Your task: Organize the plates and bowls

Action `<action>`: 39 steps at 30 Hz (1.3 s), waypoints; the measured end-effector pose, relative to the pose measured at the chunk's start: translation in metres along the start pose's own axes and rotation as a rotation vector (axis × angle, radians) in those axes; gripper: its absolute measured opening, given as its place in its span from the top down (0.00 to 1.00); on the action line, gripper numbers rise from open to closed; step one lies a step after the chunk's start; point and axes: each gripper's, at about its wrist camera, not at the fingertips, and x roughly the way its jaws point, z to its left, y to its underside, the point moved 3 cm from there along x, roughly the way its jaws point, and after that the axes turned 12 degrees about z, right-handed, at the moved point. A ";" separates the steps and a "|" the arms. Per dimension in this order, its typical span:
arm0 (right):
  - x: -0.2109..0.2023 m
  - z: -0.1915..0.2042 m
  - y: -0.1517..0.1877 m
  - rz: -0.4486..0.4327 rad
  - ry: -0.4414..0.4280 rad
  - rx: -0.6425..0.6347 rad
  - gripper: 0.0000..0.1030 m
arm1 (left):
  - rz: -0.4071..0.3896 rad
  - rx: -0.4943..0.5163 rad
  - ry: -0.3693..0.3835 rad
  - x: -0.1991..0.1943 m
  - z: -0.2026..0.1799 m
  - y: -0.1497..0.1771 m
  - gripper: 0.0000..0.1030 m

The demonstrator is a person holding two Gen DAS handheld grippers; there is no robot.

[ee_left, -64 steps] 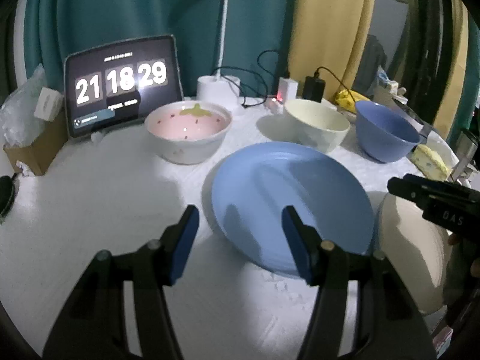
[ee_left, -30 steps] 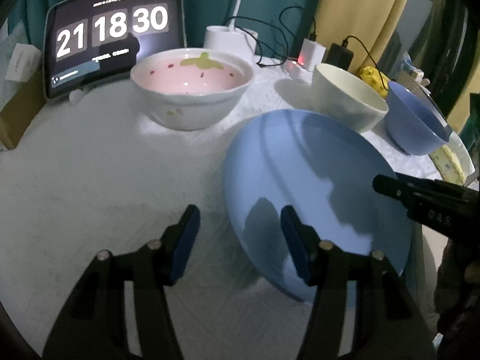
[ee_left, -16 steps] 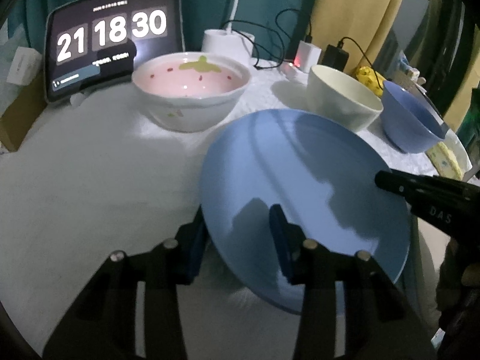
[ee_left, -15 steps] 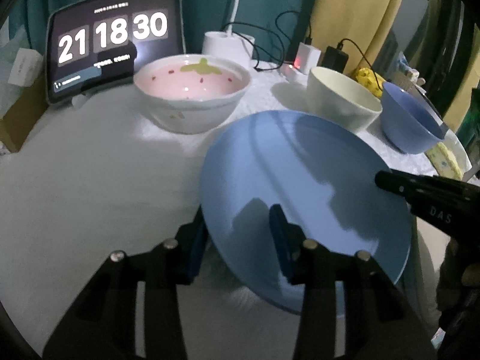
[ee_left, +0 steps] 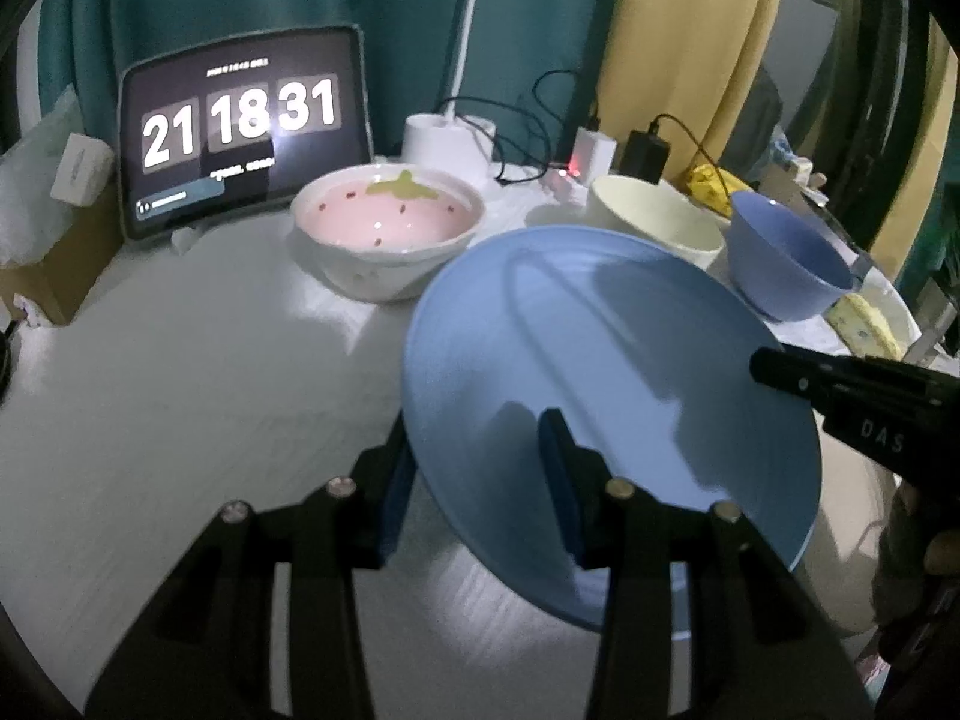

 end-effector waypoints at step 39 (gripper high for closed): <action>-0.091 -0.072 0.104 -0.140 0.055 0.163 0.82 | -0.085 0.215 0.052 -0.062 -0.115 0.046 0.59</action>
